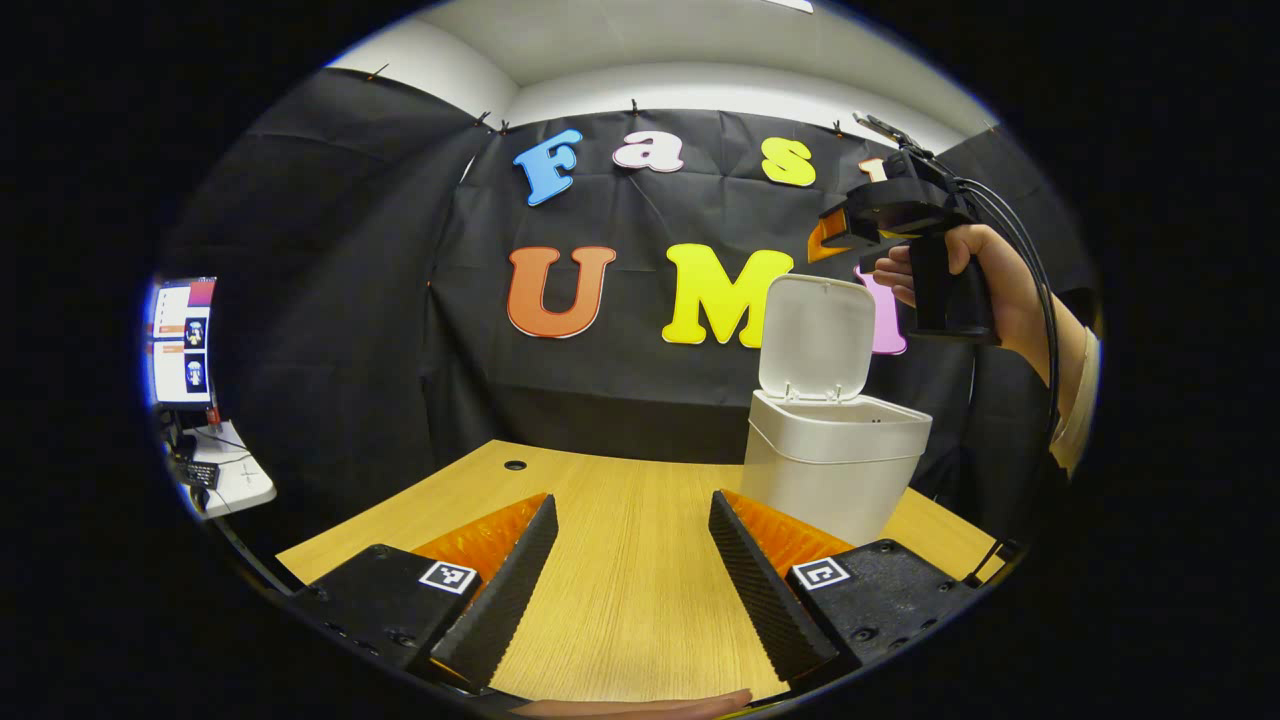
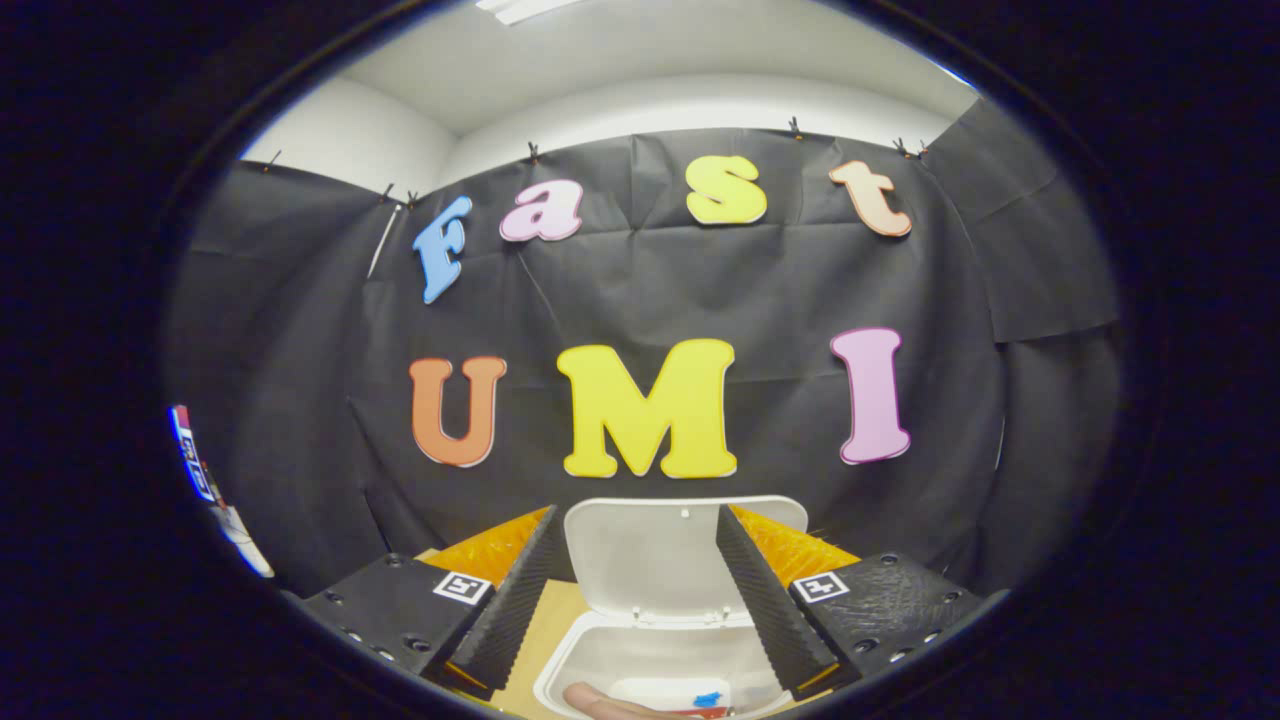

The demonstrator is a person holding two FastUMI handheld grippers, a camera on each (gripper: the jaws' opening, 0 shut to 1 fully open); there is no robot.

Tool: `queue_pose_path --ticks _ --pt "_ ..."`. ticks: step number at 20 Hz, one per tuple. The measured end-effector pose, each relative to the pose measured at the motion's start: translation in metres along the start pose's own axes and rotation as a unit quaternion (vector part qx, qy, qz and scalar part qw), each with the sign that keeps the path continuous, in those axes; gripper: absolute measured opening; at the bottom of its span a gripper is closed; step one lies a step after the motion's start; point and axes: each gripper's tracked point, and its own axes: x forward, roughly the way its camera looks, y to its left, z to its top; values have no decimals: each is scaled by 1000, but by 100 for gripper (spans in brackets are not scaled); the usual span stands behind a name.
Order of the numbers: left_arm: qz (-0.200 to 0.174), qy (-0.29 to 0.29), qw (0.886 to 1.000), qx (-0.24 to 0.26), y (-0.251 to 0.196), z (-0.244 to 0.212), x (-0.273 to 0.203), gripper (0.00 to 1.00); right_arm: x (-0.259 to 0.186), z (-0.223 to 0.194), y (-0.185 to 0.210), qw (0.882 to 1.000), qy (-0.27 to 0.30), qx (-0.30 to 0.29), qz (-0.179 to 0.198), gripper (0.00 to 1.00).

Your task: Press the lid of the desktop garbage bin to open it, pick up the crumpled paper on the desktop and throw it into the bin, then pick up the pop can on the desktop and drop it into the bin, and finally close the garbage bin lid.

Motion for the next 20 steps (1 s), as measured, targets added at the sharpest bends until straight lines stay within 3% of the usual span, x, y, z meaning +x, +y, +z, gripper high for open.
queue_pose_path --ticks 2,6,10,13,20 --pt "-2 -1 1000 2 1 0 2 95 10 16 -1 1000 -26 -8 -11 93" --pt "-13 4 1000 10 -3 -5 5 96 51 0 -12 996 -4 -62 -59 94" --pt "-19 4 1000 23 -5 -7 6 96 86 -11 -29 994 16 -69 -88 95" --pt "-29 -4 999 28 -6 -3 4 96 96 -21 -37 991 45 -87 -90 95" --pt "-27 -11 999 32 -2 -1 4 95 70 -32 -40 994 83 -19 -73 96"
